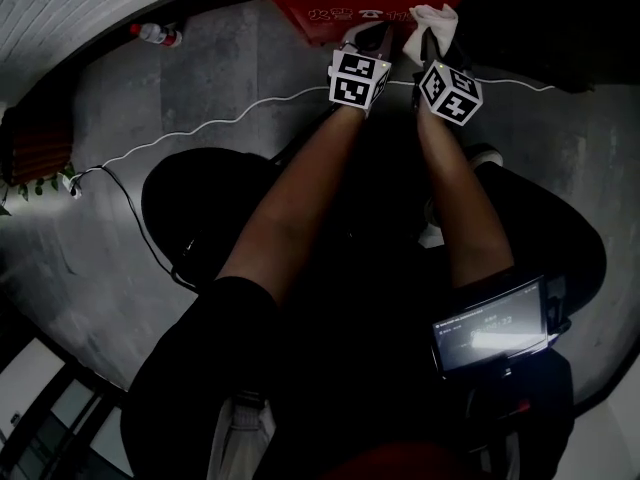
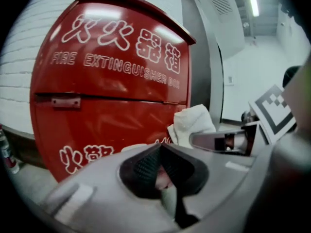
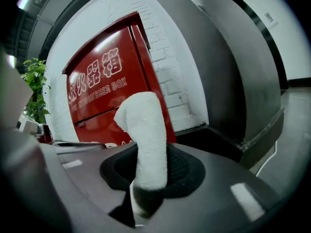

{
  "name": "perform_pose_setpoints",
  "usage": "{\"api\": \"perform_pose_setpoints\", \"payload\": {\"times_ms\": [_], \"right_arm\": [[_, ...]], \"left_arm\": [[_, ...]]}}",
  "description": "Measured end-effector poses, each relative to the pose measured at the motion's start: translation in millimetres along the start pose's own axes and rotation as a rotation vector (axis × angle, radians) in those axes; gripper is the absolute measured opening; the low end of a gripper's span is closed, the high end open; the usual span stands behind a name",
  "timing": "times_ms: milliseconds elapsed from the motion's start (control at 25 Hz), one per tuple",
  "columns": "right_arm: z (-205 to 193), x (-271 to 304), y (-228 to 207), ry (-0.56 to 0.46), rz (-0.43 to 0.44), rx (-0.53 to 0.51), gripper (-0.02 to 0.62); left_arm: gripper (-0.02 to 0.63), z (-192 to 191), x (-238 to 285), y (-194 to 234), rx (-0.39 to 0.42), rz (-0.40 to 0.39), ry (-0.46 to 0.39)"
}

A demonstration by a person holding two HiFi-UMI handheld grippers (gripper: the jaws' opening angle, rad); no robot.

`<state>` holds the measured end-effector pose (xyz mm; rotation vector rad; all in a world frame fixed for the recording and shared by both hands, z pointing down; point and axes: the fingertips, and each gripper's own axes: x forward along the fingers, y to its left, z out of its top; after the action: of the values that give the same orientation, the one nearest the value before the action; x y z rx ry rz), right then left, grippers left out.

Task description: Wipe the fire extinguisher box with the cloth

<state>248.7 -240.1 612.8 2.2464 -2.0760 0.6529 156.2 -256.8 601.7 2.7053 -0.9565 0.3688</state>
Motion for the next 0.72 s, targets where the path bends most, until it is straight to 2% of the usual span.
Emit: {"api": "perform_pose_setpoints", "payload": {"times_ms": [120, 320, 400, 480, 720], "right_arm": [[-20.7, 2.2, 36.1, 0.023, 0.059, -0.012, 0.118], [-62.8, 18.3, 117.8, 0.068, 0.26, -0.145, 0.112], [-77.9, 28.5, 142.1, 0.086, 0.321, -0.174, 0.107], [-91.6, 40.3, 161.2, 0.101, 0.356, -0.167, 0.107], [-147.3, 72.0, 204.1, 0.179, 0.435, -0.179, 0.106]], "left_arm": [[-0.002, -14.7, -25.5, 22.4, -0.011, 0.031, 0.024], [-0.002, -35.0, -62.3, 80.0, -0.071, 0.132, 0.043], [-0.002, -48.8, -65.4, 108.2, -0.05, 0.172, 0.04], [-0.002, -66.9, -68.2, 131.8, -0.038, 0.199, 0.063], [-0.002, -111.3, -72.4, 169.3, -0.093, 0.251, 0.122]]}}
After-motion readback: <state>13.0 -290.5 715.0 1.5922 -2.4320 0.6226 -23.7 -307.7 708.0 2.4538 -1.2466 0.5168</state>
